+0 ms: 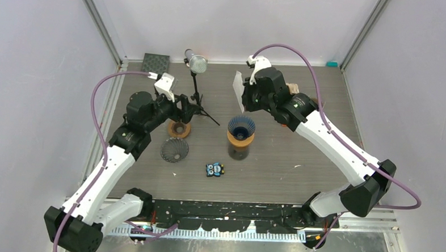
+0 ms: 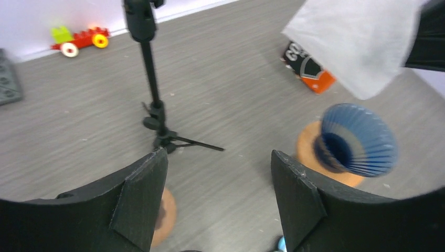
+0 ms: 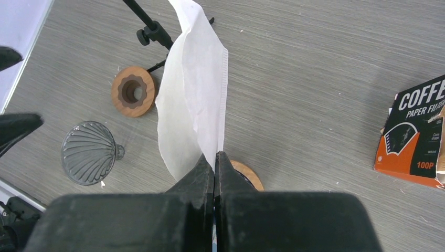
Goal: Place the coffee filter in the dripper
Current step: Move the distractor to the center of the board.
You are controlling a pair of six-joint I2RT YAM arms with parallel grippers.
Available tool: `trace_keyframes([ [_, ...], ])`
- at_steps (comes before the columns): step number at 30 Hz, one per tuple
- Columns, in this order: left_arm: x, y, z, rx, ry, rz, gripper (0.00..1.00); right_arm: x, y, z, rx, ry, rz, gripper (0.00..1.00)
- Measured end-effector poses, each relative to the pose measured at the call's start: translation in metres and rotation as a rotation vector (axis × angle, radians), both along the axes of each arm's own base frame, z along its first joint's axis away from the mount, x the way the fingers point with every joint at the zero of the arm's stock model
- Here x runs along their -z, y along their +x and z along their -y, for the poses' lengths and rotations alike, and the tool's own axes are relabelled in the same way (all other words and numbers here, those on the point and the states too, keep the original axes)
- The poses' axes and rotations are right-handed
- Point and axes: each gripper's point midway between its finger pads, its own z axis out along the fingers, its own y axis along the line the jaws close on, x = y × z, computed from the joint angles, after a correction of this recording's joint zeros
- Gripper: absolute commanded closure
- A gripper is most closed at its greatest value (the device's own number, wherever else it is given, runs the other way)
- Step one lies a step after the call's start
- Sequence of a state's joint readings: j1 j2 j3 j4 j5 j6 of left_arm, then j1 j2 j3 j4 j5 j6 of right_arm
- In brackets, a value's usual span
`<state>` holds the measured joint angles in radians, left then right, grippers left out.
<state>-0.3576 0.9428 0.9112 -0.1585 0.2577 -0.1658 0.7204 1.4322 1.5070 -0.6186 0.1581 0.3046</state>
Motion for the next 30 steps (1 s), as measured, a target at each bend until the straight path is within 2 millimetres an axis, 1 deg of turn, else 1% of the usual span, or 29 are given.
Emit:
trace_keyframes([
  [3, 0.011, 0.017, -0.008, -0.044, 0.065, 0.061, 0.25, -0.002, 0.0, 0.002, -0.002, -0.001, 0.011, 1.0],
  [4, 0.018, 0.024, -0.009, -0.052, 0.091, 0.085, 0.25, -0.002, 0.0, 0.002, -0.003, -0.002, 0.014, 1.0],
  [9, 0.064, 0.053, -0.011, -0.067, 0.179, 0.102, 0.34, 0.002, 0.0, 0.003, -0.017, -0.005, 0.007, 1.0],
  [11, 0.076, 0.067, -0.013, -0.083, 0.179, 0.1, 0.36, 0.004, 0.001, 0.005, -0.018, -0.009, 0.003, 1.0],
  [13, 0.08, 0.081, -0.016, -0.105, 0.167, 0.119, 0.37, 0.007, 0.001, 0.006, -0.022, -0.015, 0.0, 1.0],
  [16, 0.079, 0.098, -0.015, -0.119, 0.136, 0.169, 0.37, 0.012, 0.002, 0.009, -0.027, -0.021, -0.008, 1.0],
  [19, 0.08, 0.111, -0.01, -0.104, 0.109, 0.212, 0.38, 0.015, 0.003, 0.011, -0.028, -0.027, -0.014, 1.0],
  [21, 0.085, 0.119, -0.006, -0.092, 0.093, 0.222, 0.4, 0.016, 0.005, 0.013, -0.026, -0.029, -0.014, 1.0],
  [26, 0.102, 0.135, 0.003, -0.075, 0.067, 0.21, 0.5, 0.017, 0.008, 0.017, -0.024, -0.029, -0.016, 1.0],
  [30, 0.1, 0.146, 0.004, -0.089, 0.052, 0.228, 0.55, 0.017, 0.01, 0.02, -0.022, -0.027, -0.021, 1.0],
])
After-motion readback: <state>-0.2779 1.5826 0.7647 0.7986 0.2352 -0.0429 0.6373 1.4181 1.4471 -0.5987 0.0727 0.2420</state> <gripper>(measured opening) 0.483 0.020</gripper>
